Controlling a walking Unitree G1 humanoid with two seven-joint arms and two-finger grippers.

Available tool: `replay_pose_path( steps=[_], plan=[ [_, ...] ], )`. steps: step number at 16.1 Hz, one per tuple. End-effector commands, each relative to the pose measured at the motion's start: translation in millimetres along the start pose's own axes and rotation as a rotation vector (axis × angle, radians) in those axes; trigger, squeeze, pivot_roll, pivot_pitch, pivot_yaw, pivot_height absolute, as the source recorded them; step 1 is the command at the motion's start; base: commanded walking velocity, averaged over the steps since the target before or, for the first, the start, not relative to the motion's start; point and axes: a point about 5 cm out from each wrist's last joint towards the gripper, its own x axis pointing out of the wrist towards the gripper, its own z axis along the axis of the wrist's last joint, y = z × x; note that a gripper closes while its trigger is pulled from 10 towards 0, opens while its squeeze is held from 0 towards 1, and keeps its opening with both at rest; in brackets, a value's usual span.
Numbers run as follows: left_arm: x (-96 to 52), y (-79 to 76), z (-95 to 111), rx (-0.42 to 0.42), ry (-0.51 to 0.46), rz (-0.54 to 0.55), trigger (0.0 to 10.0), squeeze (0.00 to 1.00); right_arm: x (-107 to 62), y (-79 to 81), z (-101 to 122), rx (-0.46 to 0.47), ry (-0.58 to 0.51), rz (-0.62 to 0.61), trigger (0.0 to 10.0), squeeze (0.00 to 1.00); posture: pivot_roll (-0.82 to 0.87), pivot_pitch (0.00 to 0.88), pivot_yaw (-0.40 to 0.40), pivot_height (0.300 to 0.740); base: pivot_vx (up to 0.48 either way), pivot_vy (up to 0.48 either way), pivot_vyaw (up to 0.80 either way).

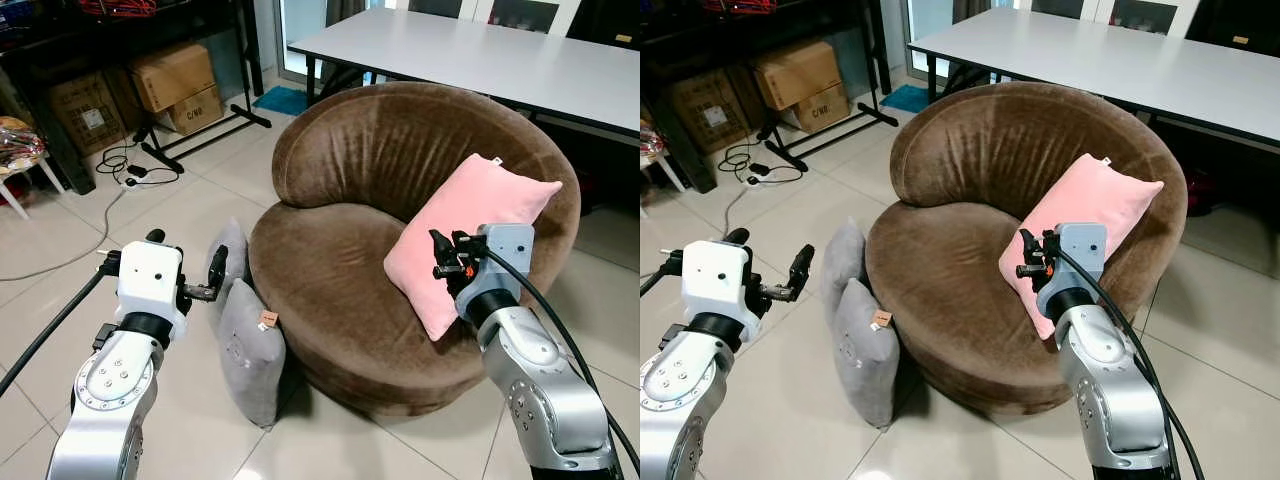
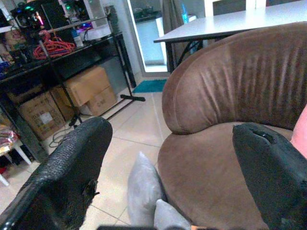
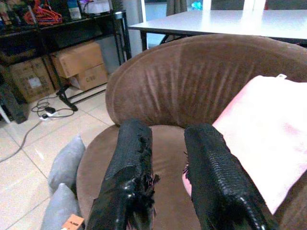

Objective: Move the pillow to the sofa from floor

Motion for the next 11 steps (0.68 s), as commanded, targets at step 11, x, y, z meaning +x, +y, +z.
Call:
replay_pose_path(
  steps=[11],
  plan=[
    [2.3,-2.0,-0.1,0.018,0.012,-0.024,10.0,0.00,2.1,0.5,-0.5,0.013,0.008,-0.006,10.0,0.00,-0.05,0.011,0.025,0.740,0.000,0.271,0.00]
  ],
)
